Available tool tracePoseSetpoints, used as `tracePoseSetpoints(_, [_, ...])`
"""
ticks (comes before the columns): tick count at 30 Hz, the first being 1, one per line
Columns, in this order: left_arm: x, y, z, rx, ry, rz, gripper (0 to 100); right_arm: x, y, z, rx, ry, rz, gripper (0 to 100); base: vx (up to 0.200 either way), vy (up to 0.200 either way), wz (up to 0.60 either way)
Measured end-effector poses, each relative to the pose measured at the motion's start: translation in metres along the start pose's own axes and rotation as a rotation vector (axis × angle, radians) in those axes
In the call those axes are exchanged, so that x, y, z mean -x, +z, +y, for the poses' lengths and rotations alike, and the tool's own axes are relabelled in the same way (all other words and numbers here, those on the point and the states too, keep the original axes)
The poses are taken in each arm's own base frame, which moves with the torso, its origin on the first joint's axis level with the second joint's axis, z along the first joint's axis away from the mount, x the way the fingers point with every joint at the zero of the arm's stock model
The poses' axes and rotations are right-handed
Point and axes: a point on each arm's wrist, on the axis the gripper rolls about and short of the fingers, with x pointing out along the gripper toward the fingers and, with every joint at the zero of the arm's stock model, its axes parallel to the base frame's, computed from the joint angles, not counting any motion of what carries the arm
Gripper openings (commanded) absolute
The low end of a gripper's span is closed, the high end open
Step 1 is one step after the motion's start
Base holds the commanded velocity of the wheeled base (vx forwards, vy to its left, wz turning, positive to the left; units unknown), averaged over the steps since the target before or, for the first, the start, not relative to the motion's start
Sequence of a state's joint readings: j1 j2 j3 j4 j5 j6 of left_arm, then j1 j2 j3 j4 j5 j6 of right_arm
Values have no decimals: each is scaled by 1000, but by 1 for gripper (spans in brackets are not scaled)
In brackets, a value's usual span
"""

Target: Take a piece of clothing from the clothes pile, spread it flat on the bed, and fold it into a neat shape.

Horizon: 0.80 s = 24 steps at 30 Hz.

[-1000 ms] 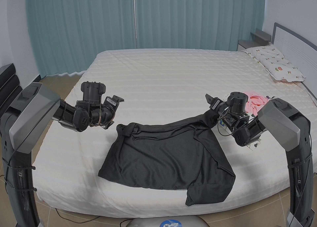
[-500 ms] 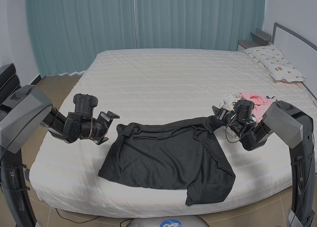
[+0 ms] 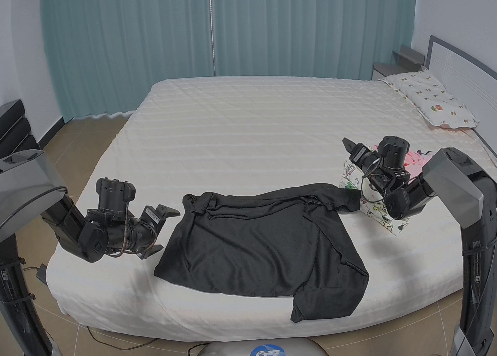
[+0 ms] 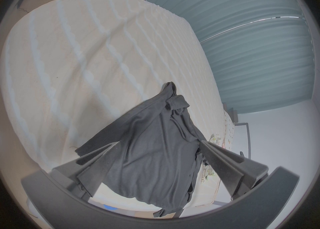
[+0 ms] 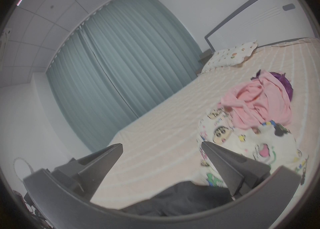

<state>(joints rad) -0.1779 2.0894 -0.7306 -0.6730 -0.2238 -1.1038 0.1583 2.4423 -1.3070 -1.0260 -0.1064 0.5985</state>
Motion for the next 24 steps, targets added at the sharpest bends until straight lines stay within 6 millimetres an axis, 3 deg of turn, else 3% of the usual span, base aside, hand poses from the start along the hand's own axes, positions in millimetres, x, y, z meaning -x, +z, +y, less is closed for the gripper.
tracePoseSetpoints(8, [6, -11, 11, -63, 34, 15, 100, 58, -37, -22, 26, -46, 193, 100, 0, 0, 0])
tracePoseSetpoints(15, [2, -26, 18, -144, 113, -24, 100, 115, -60, -34, -58, -52, 284, 100, 0, 0, 0])
tracePoseSetpoints(19, [-4, -38, 28, -207, 197, -56, 100, 135, -70, -36, -98, -40, 339, 100, 0, 0, 0])
tracePoseSetpoints(24, [-10, -49, 39, -278, 264, -43, 100, 143, -74, -37, -121, -35, 382, 100, 0, 0, 0])
